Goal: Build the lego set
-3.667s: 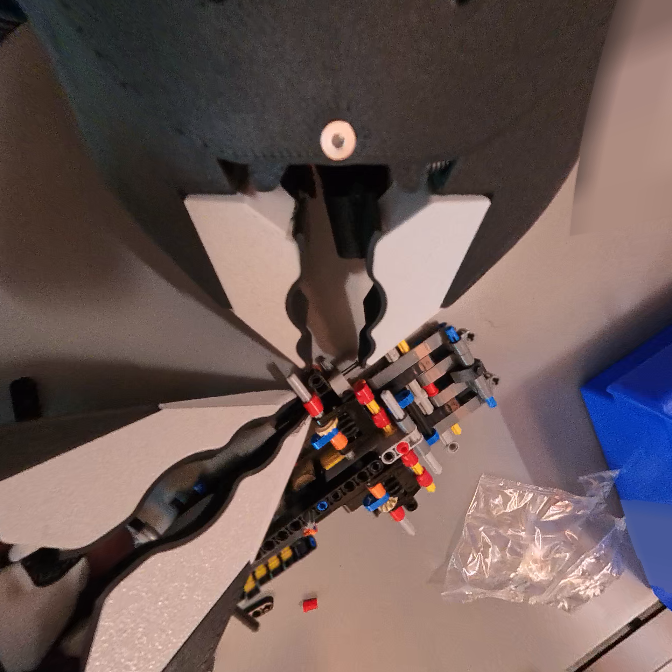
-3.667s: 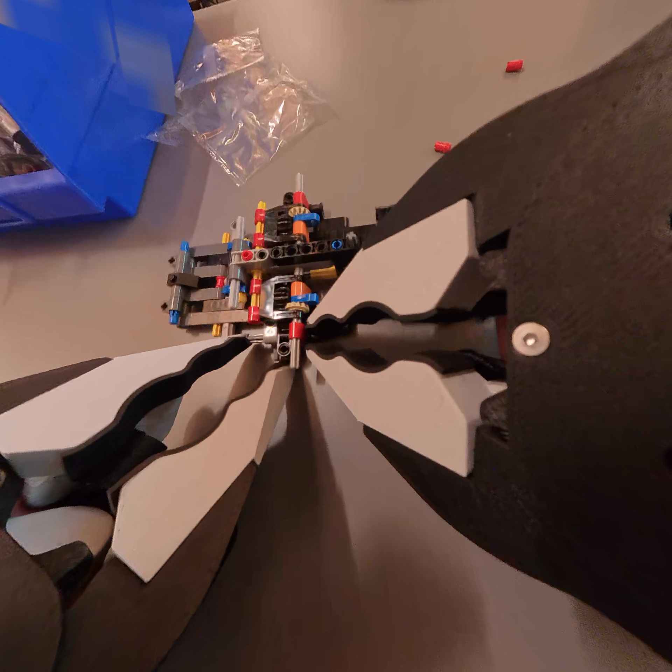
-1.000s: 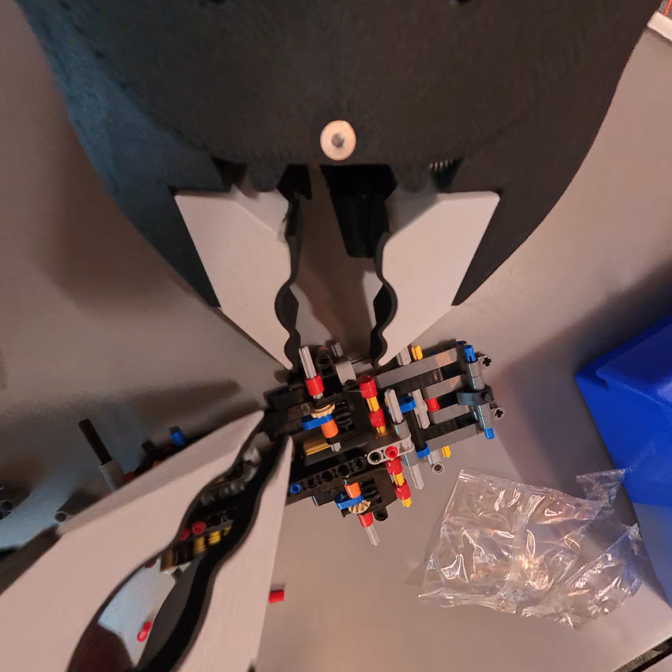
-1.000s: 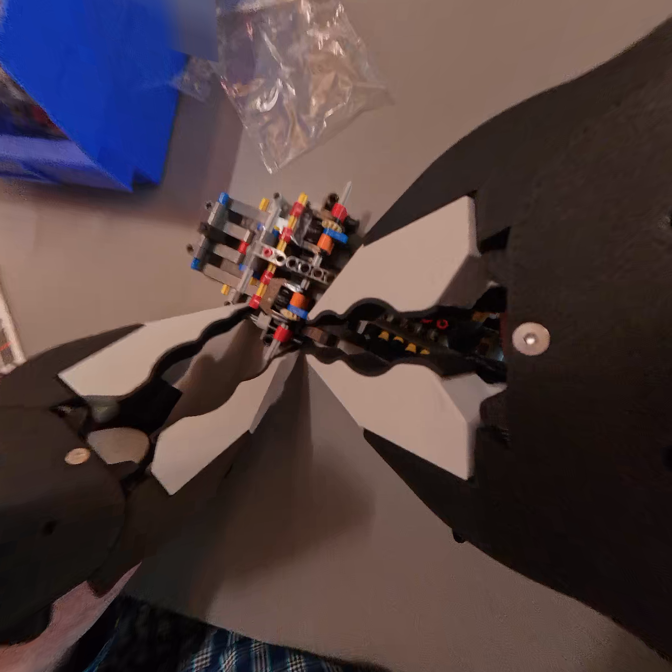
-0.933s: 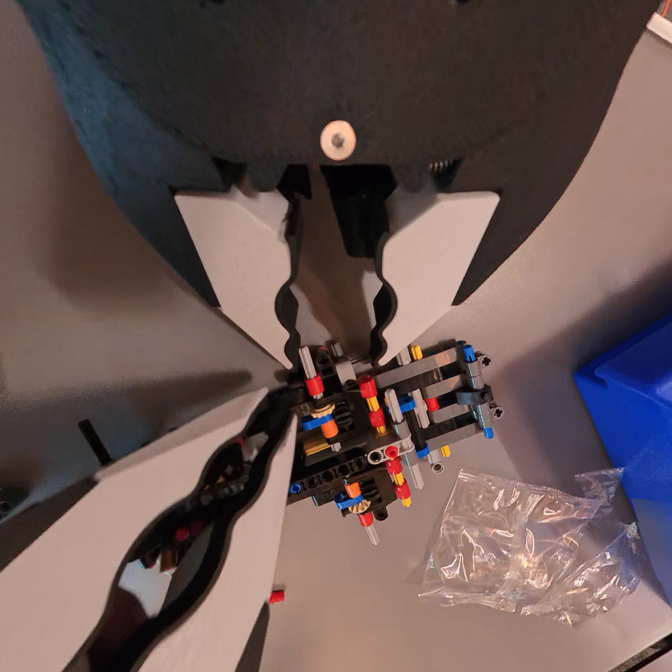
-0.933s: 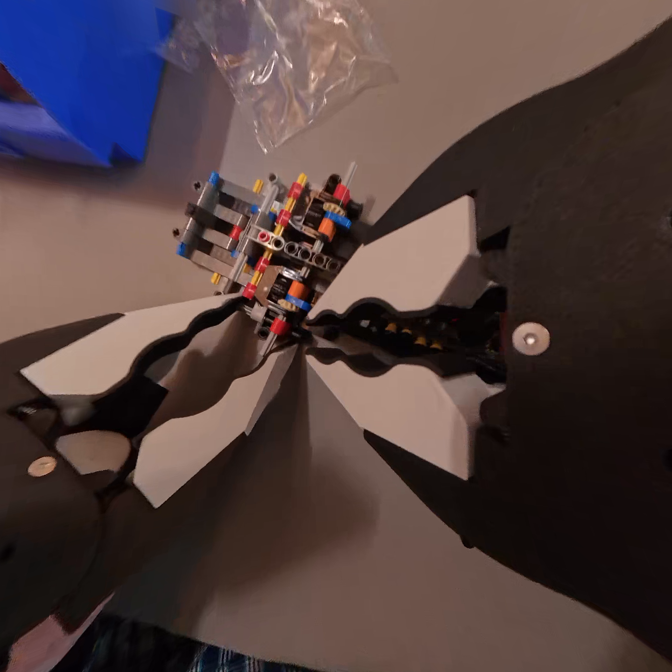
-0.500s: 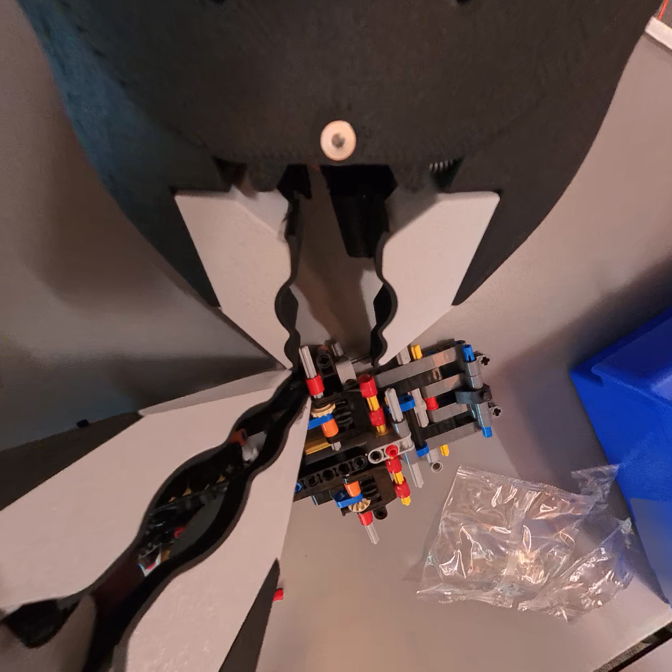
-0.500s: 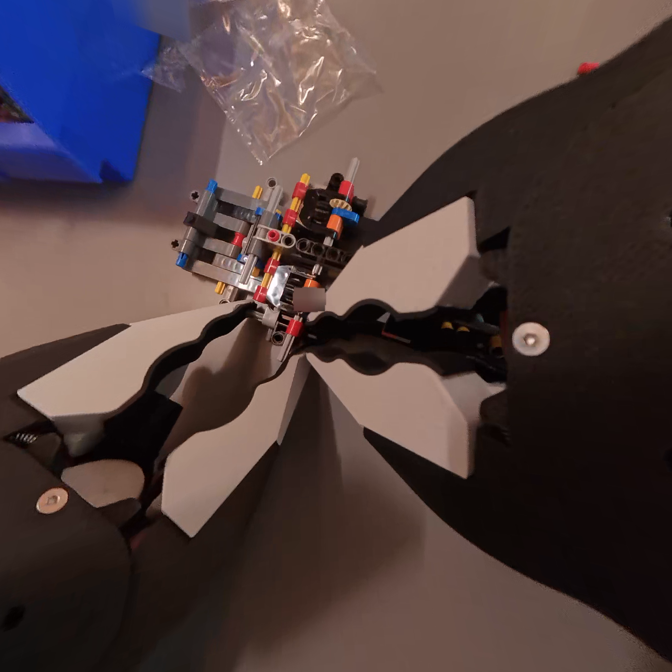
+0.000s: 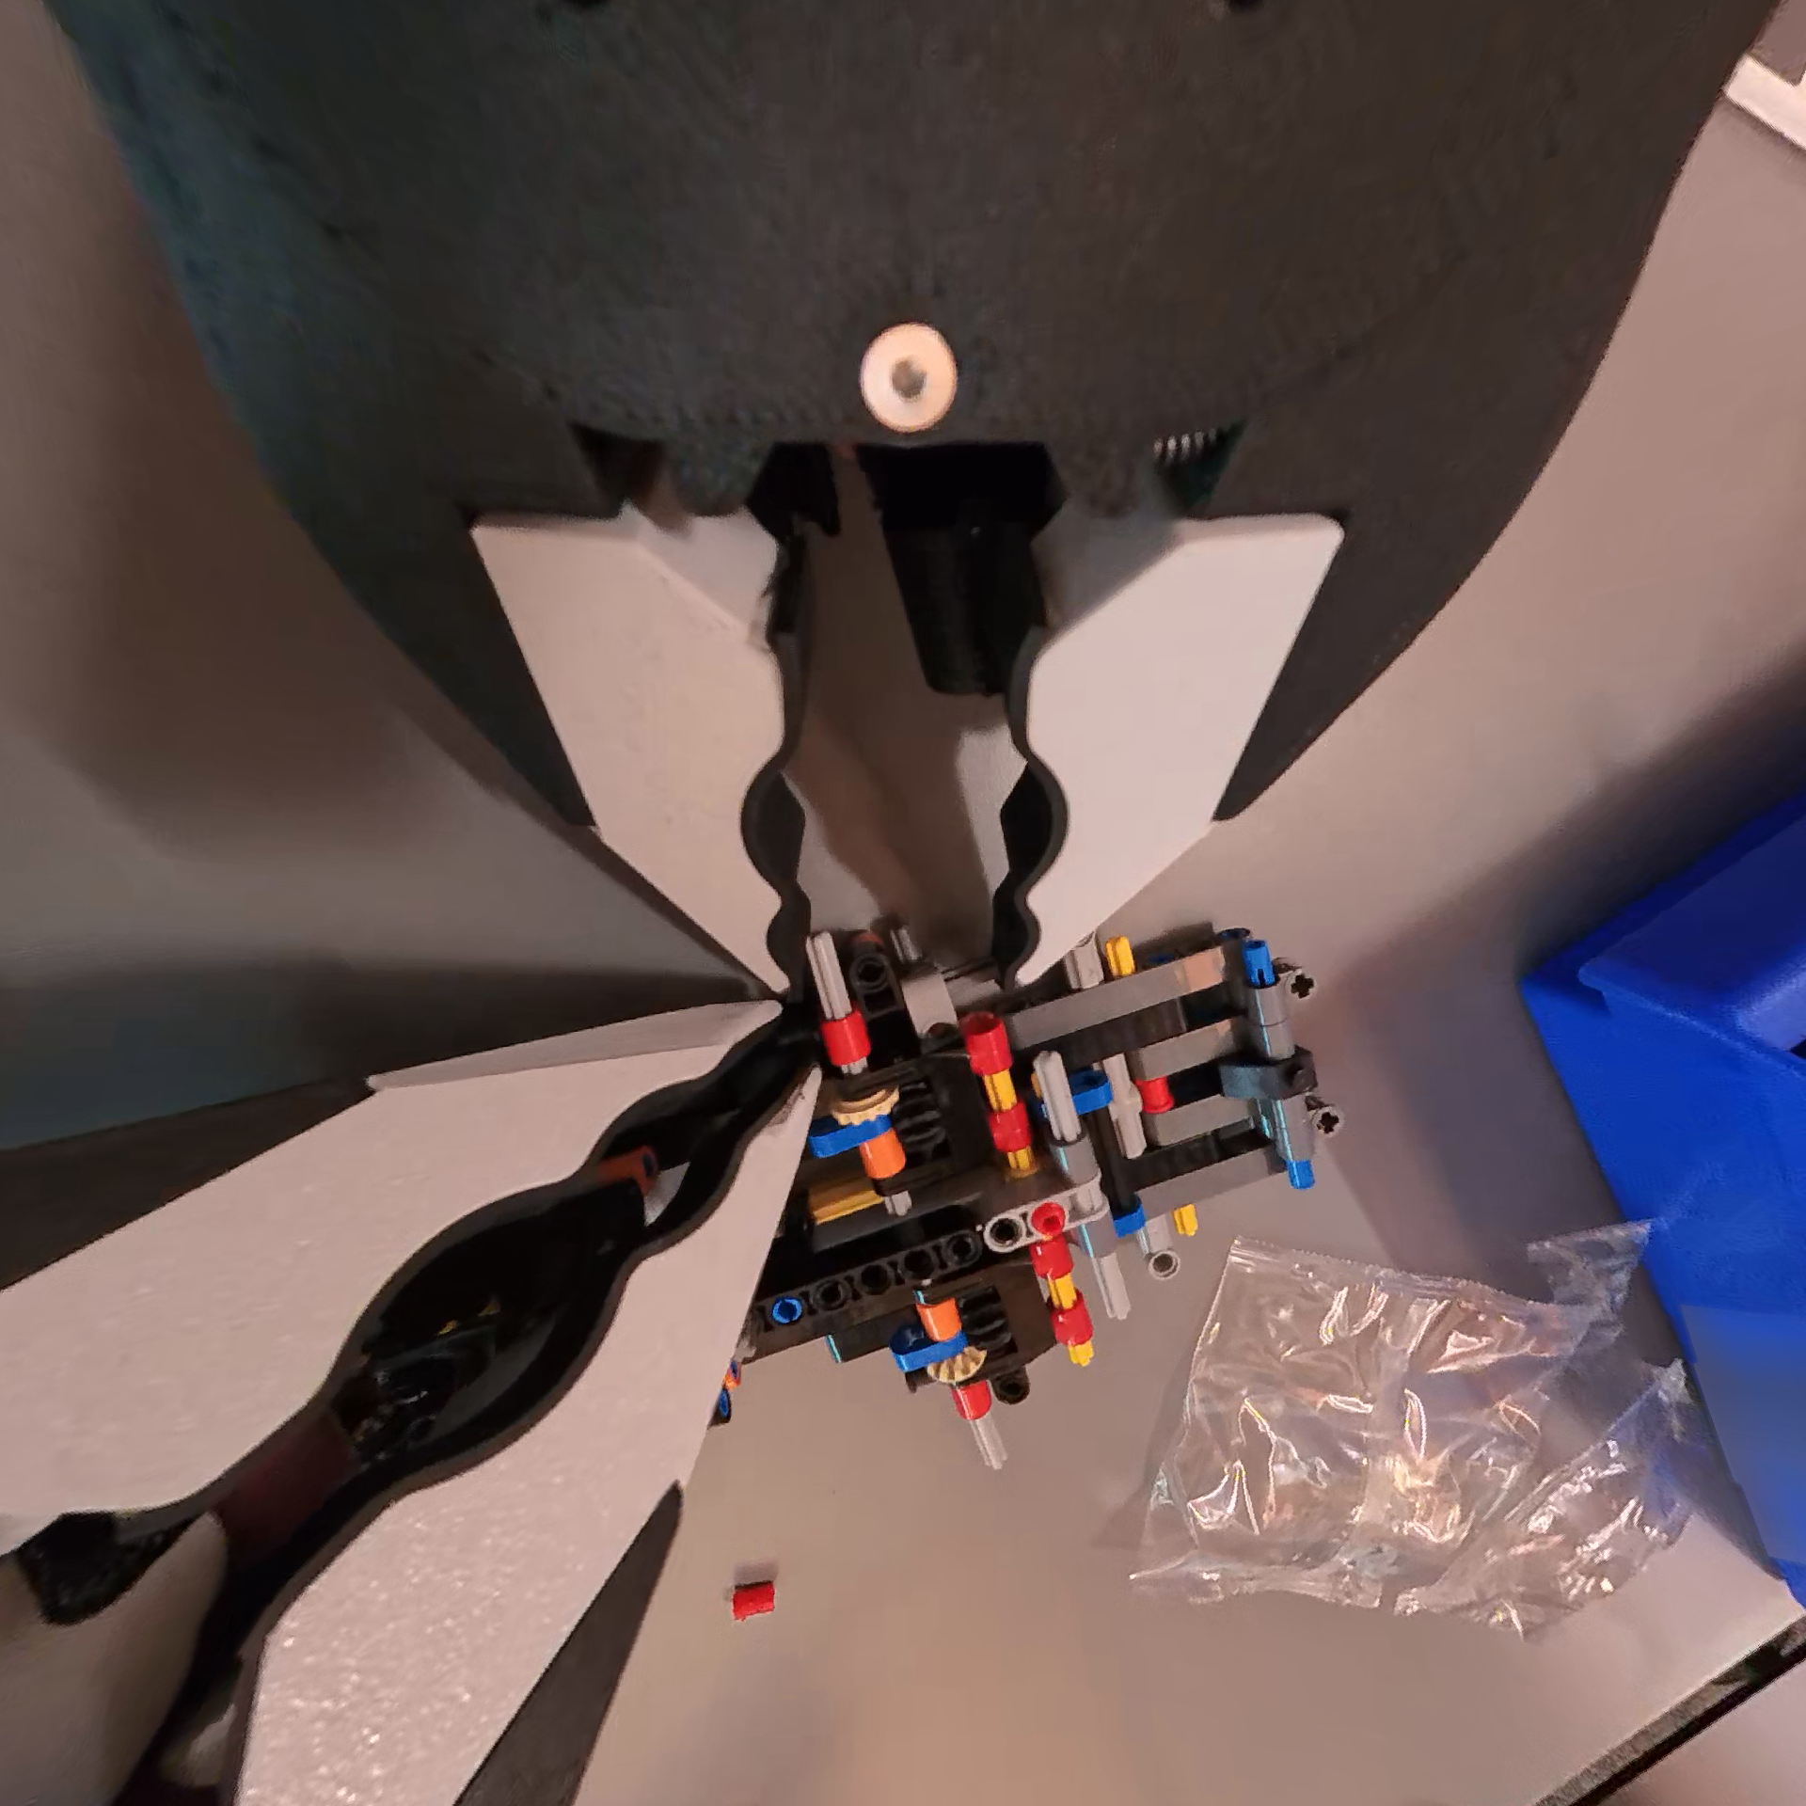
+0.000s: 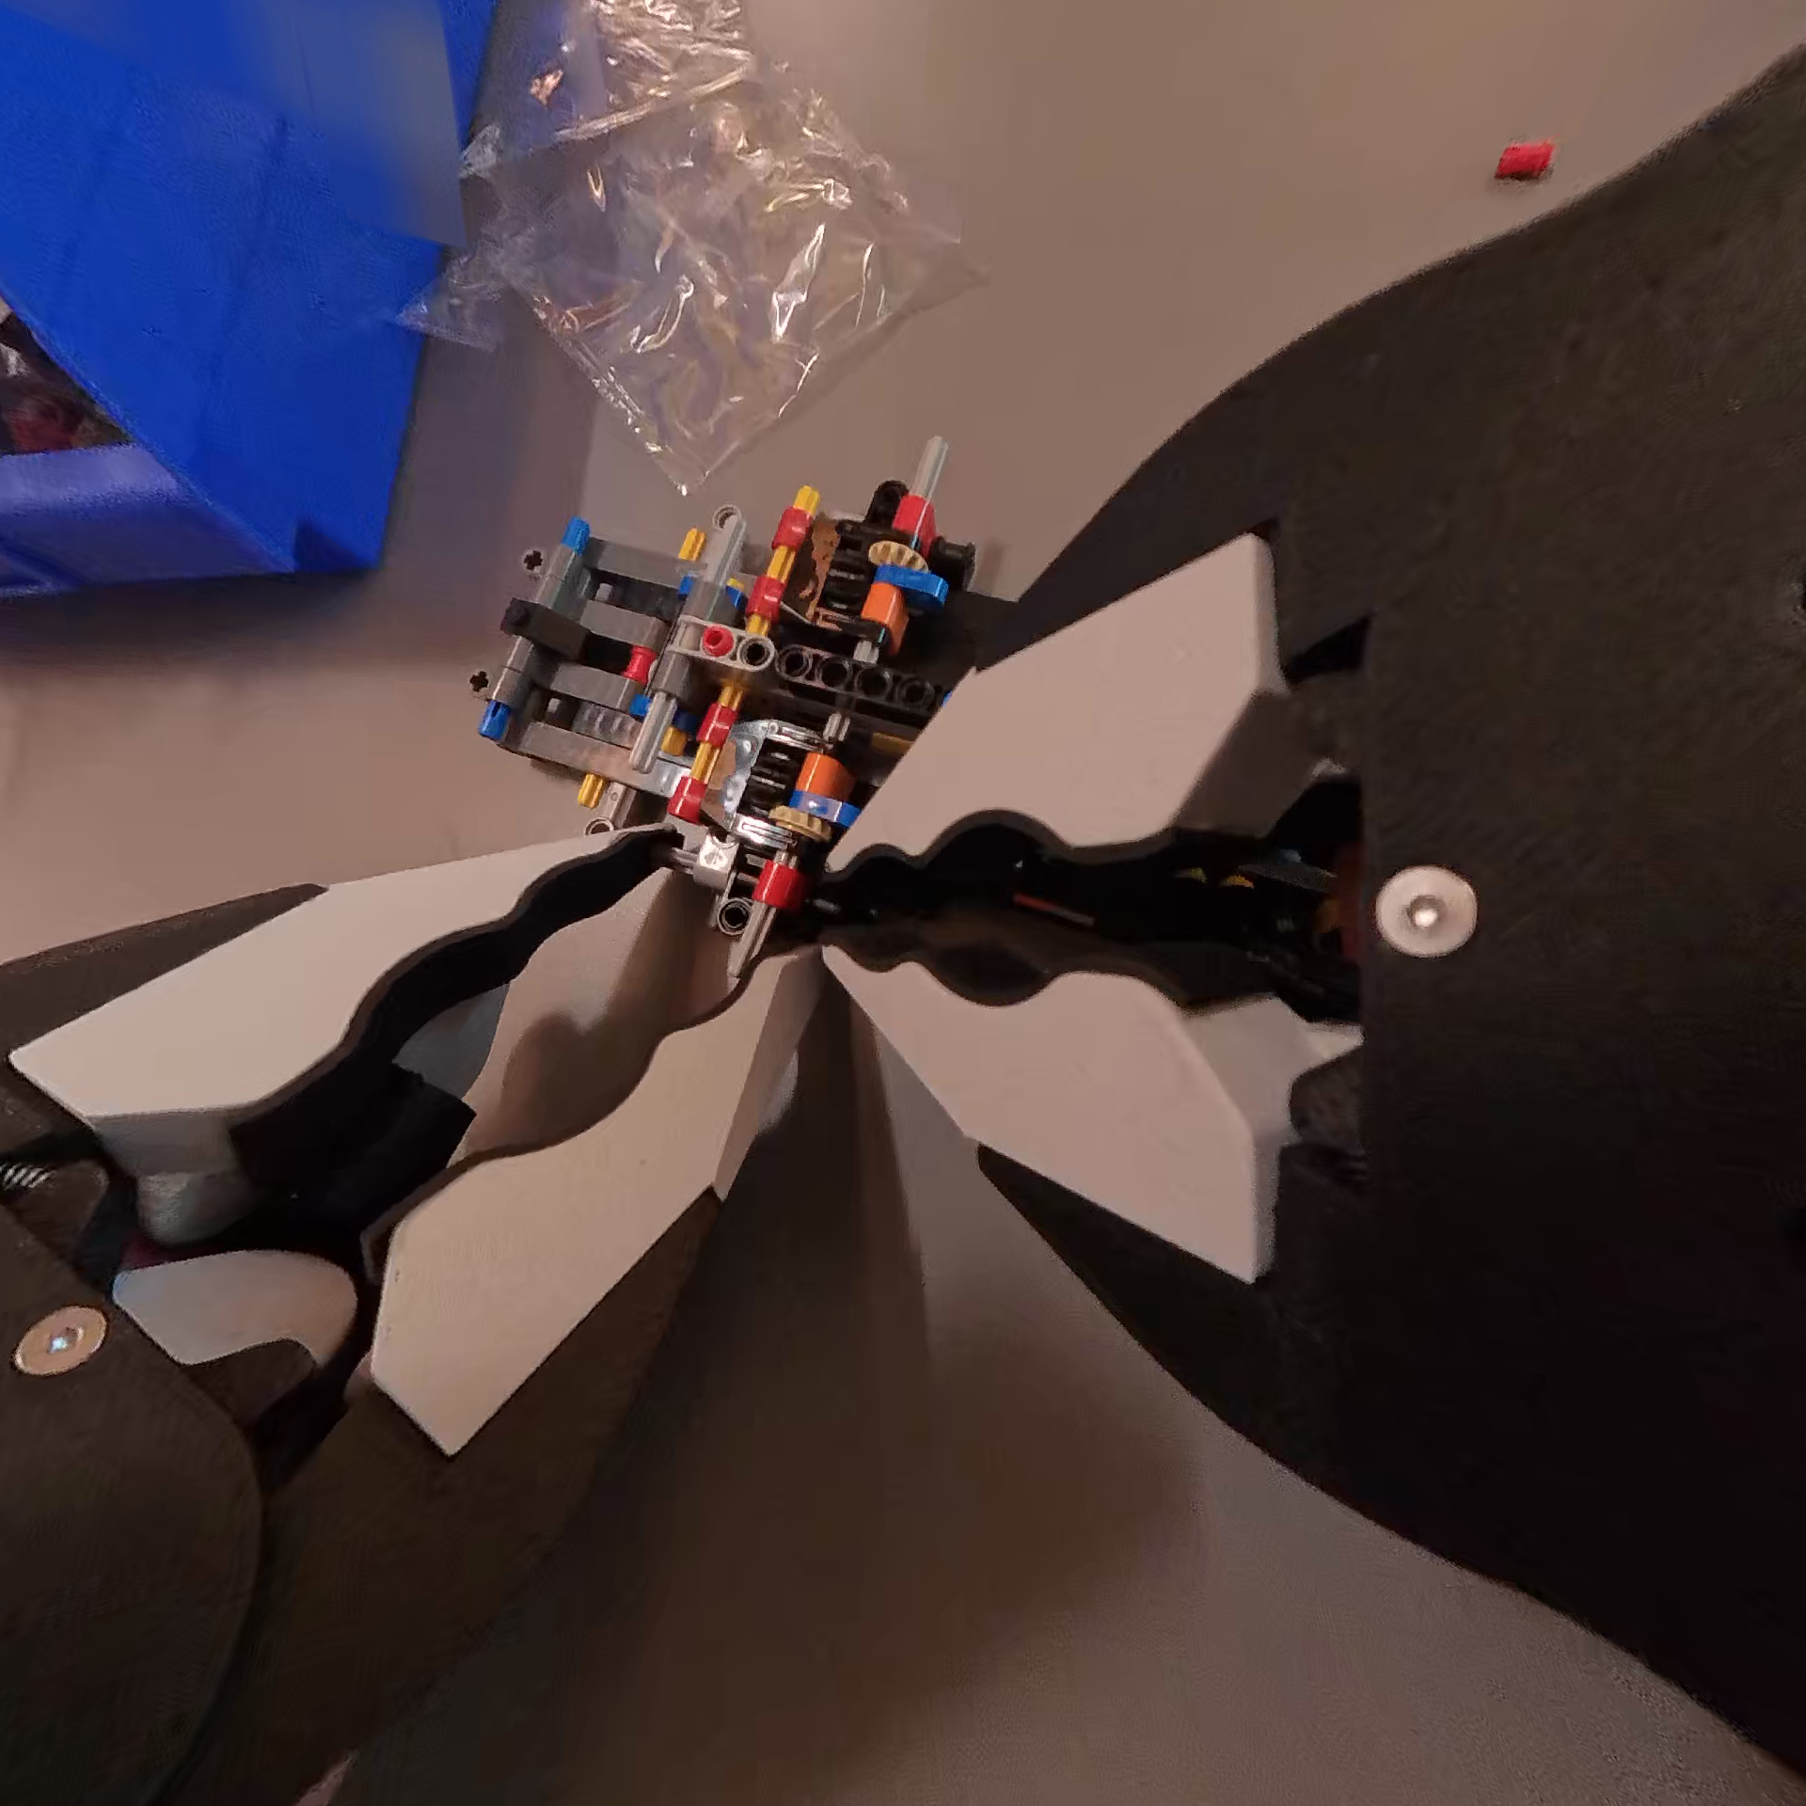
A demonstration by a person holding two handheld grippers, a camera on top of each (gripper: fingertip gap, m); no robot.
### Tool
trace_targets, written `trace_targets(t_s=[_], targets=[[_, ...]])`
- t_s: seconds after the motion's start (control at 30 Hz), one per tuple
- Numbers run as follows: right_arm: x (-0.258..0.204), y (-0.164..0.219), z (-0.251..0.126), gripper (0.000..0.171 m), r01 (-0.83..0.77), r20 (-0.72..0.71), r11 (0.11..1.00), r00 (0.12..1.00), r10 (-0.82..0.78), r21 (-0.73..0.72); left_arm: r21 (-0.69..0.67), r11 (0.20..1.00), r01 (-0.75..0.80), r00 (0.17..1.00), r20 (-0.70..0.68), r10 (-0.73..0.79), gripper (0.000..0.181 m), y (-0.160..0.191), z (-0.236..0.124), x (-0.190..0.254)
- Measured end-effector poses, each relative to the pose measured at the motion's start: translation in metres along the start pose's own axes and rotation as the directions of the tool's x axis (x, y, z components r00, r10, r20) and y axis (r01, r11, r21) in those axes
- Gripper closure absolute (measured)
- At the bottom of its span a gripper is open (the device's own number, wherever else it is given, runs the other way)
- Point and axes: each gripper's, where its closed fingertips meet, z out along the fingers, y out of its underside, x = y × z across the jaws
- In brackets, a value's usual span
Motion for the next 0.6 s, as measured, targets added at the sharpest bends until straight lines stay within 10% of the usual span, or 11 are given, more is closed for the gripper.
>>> trace_targets(t_s=[0.6], targets=[[0.0016, 0.0005, -0.0005, 0.167, 0.033, -0.028, 0.999, 0.999, -0.032, 0.027, 0.017, 0.997, -0.075, 0.997, 0.005, 0.075, 0.143, -0.0027, 0.0006, 0.0005]])
